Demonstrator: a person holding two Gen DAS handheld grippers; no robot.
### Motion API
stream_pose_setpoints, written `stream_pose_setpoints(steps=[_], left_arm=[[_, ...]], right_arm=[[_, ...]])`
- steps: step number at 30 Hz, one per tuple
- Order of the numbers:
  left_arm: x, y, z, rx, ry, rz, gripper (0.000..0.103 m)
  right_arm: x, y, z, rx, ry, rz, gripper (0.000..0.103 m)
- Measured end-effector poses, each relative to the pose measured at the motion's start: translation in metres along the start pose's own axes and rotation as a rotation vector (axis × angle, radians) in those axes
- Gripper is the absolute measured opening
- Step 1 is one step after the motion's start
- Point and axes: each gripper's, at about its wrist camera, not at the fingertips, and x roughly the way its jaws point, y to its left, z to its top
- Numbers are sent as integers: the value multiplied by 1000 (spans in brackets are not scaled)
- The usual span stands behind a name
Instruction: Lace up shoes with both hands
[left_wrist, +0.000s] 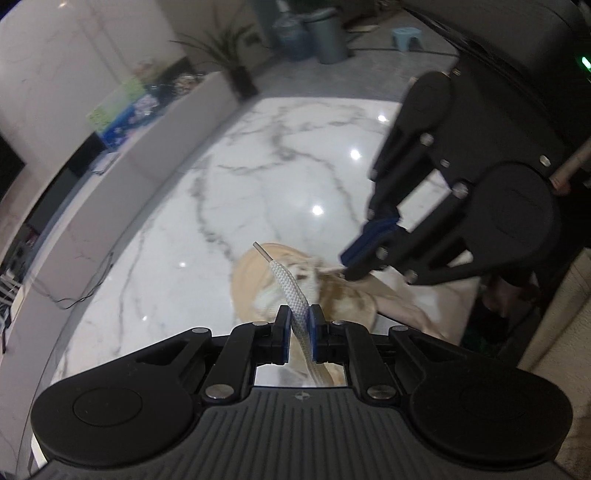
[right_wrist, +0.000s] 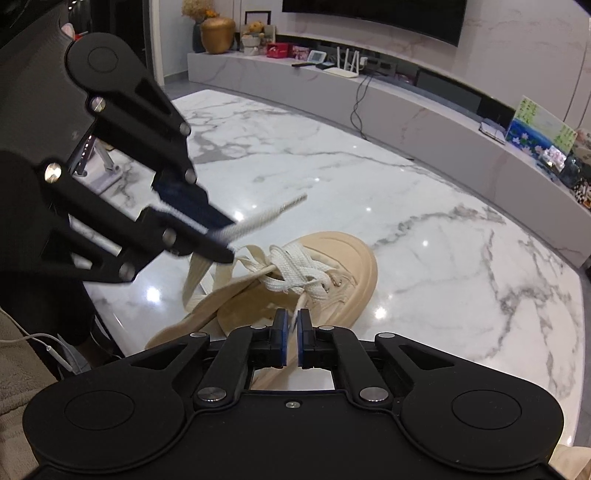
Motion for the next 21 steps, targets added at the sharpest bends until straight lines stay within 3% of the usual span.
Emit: stream_pose_setpoints(steps=[9,21], left_arm=[[20,-17,0,141,84,-105,9],[39,-16,0,192,144,-125,9]], right_arm=[[0,-7,-5,30,0,-3,3],[0,-10,-8,40,-11,7,3]])
